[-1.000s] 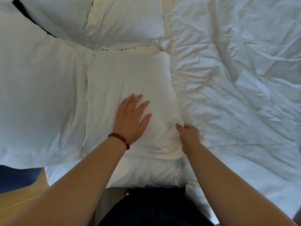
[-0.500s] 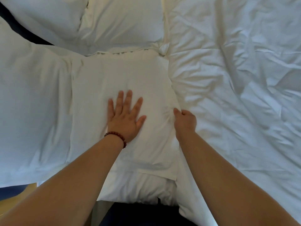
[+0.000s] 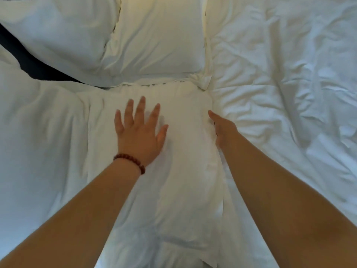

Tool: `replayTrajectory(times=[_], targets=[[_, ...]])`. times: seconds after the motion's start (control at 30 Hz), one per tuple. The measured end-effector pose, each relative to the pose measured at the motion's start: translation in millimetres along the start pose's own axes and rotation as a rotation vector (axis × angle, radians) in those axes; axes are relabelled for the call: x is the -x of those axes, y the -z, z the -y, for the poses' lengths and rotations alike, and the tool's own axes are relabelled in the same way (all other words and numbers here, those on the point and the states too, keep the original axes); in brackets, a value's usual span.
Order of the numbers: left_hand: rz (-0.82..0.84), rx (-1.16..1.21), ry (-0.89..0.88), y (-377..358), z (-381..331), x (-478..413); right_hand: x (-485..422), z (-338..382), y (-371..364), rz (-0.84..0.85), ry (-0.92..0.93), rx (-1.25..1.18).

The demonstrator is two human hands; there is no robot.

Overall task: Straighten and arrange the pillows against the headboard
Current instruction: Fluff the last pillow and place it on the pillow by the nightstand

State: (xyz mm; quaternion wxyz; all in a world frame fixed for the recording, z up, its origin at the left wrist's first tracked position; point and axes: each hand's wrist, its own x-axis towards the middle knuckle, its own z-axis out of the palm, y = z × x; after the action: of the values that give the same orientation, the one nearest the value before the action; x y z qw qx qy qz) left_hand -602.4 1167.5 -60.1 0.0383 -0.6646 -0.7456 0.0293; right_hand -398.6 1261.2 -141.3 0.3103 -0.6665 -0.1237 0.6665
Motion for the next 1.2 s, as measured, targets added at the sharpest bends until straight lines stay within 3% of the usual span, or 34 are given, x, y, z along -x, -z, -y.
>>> replayTrajectory(times=[0.1, 0.3, 0.37, 0.53, 0.6, 0.7, 0.73, 0.83, 0.9, 1.0, 1.1, 1.2], targets=[[0.193, -0.066, 0.061, -25, 15, -26, -1, 22, -17, -0.022, 0.101, 0.054], [0.21, 0.014, 0.045, -83, 13, -26, -19, 0, -10, -0.379, 0.276, 0.046], [0.247, 0.036, 0.052, -90, 16, -31, -26, 1, -15, -0.331, 0.291, 0.146], [0.377, 0.091, 0.021, -67, 21, -40, -54, 51, -48, -0.024, 0.129, -0.016], [0.286, 0.101, -0.039, -45, 41, -62, -54, 61, -64, 0.018, 0.149, 0.077], [0.078, 0.058, 0.0, -22, 99, -122, -53, 68, -71, -0.195, 0.386, 0.402], [0.144, -0.008, 0.041, -24, 128, -147, -53, 69, -69, -0.274, 0.469, 0.457], [0.579, -0.011, 0.189, -31, 188, -193, -57, 62, -64, -0.387, 0.535, 0.382], [0.671, 0.032, 0.19, -33, 198, -202, -63, 55, -66, -0.422, 0.521, 0.343], [0.651, 0.169, 0.182, -31, 205, -210, -66, 53, -75, -0.45, 0.517, 0.41], [0.552, 0.438, 0.285, -29, 216, -211, -64, 58, -85, -0.4, 0.558, 0.454], [0.475, 0.541, 0.288, -33, 218, -209, -66, 64, -102, -0.452, 0.83, 0.679]])
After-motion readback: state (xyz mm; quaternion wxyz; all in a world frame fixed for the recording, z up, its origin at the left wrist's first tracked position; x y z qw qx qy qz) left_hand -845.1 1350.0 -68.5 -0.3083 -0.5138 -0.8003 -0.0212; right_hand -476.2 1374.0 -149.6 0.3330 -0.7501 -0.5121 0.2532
